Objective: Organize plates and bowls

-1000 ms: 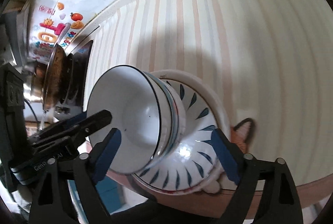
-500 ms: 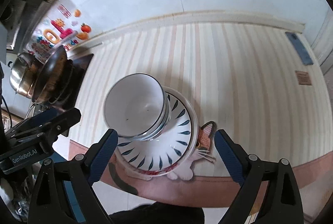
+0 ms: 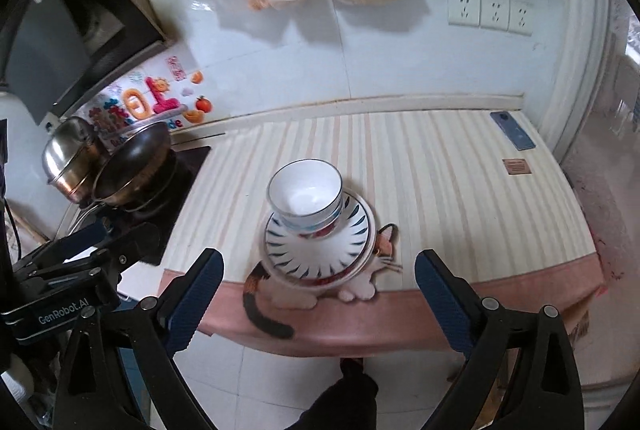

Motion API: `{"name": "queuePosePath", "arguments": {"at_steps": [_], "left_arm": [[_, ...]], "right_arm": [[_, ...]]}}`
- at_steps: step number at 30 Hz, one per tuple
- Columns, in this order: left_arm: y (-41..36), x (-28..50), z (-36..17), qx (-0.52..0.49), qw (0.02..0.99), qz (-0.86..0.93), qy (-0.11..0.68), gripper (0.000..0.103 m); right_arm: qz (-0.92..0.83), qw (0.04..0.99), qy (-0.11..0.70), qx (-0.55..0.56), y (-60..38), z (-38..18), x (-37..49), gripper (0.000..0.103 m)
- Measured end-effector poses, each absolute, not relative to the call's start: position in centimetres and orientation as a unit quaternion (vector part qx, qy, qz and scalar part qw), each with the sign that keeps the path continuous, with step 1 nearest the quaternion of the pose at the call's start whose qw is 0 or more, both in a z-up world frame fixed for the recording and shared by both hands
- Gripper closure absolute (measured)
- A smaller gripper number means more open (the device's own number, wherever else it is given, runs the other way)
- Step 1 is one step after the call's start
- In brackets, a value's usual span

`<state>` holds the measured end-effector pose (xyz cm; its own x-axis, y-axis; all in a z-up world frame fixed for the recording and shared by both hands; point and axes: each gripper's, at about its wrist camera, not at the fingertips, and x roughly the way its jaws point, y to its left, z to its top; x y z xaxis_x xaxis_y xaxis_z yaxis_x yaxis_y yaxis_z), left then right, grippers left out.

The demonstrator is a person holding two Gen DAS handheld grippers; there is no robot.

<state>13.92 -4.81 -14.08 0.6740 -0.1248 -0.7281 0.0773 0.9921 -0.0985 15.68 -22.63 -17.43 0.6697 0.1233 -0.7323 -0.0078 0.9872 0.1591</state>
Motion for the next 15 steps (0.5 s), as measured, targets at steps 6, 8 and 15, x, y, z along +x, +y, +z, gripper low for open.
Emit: {"name": "queuePosePath", "arguments": {"at_steps": [6, 8, 15], "left_arm": [[-3.4, 8.5, -12.5, -0.019, 0.928, -0.035, 0.371, 0.003], [-3.1, 7.1, -12.1, -0.013, 0.931, -0.027, 0.363, 0.003], [-2.3, 4.2, -11.2, -0.015, 0.936, -0.006, 0.351, 0.003]], "right_arm": [[0.029, 0.92, 0.383, 0.072, -21.4, -16.3, 8.8, 0.004], [0.026, 0.922, 0.379, 0.072, -21.1, -16.1, 7.2, 0.004], [0.028, 0.927, 0.368, 0.072, -20.5, -14.6, 3.5, 0.003]]}}
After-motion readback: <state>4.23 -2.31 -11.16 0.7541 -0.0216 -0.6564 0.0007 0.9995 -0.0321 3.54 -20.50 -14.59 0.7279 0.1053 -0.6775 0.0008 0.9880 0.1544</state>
